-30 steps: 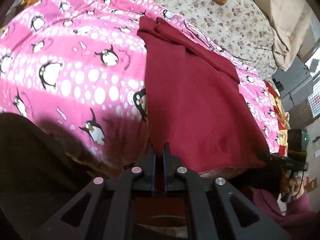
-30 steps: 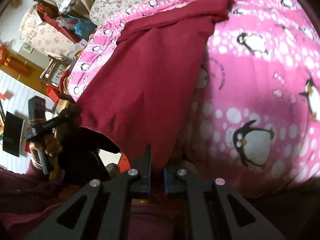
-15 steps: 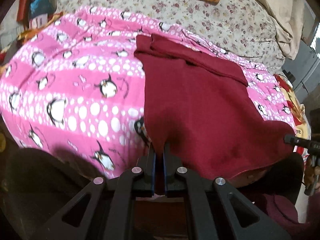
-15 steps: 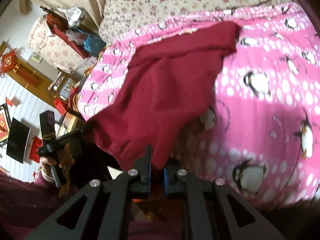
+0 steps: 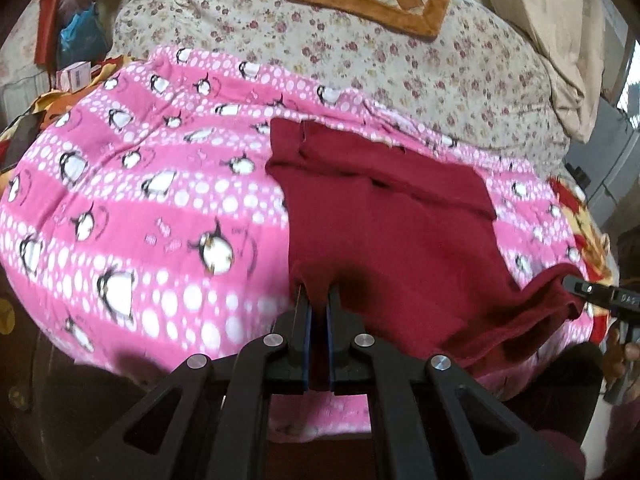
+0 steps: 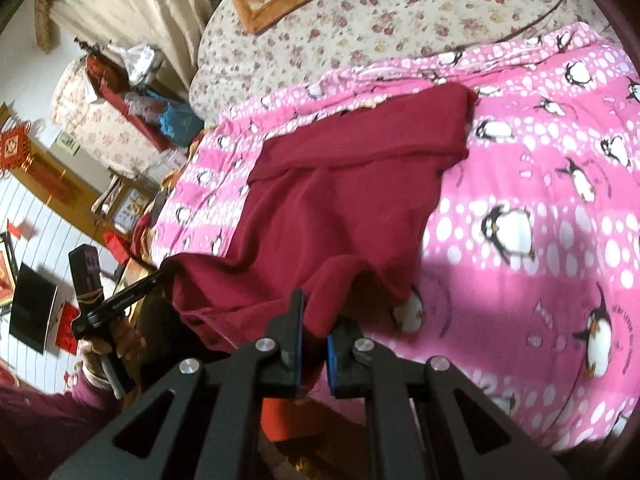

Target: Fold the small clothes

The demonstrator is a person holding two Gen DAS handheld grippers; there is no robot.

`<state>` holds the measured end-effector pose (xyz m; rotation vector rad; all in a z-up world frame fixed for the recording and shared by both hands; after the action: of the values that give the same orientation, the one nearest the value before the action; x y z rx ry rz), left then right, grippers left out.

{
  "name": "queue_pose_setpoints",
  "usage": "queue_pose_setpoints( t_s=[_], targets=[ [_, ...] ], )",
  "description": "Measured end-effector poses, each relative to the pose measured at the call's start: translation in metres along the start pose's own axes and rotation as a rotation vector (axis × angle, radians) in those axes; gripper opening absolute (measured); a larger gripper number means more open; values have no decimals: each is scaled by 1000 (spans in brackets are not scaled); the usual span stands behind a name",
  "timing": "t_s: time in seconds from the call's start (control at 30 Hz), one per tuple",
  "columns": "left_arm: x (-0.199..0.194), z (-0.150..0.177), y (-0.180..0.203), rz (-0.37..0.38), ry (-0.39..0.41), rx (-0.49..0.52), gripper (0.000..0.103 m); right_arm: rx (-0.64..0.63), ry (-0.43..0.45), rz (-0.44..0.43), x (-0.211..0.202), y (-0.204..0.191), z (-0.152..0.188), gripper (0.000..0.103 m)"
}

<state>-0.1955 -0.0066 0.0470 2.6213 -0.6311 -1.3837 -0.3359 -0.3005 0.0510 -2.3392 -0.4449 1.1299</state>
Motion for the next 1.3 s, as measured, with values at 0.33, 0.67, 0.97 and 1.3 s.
queue_pose_setpoints(
  t_s=[0.33,0.67,0.97,1.3],
  targets=[
    [38,-73,9,37,57,-77,0,47,144,67,11,25,-75,9],
    [96,-138,16,44,50,-122,0,91,184,170,43,71,-142,9],
    [160,-190,14,17,32,-154,0,158,161,224,91,121,-189,9],
    [228,-206,-5,28,-55,-231,0,206,143,234,141,163,-226,8]
  ],
)
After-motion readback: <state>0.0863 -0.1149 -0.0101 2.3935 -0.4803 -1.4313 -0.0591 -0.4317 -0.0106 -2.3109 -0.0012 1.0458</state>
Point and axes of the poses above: each gripper's, at about its wrist camera, not at the fingertips, and x roughly the way its jaws point, y to its right, z to its underside, the point moved 10 cm from there along x, roughly the way its jaws point, and after that the axes turned 7 degrees about -x, right-handed, at the moved point
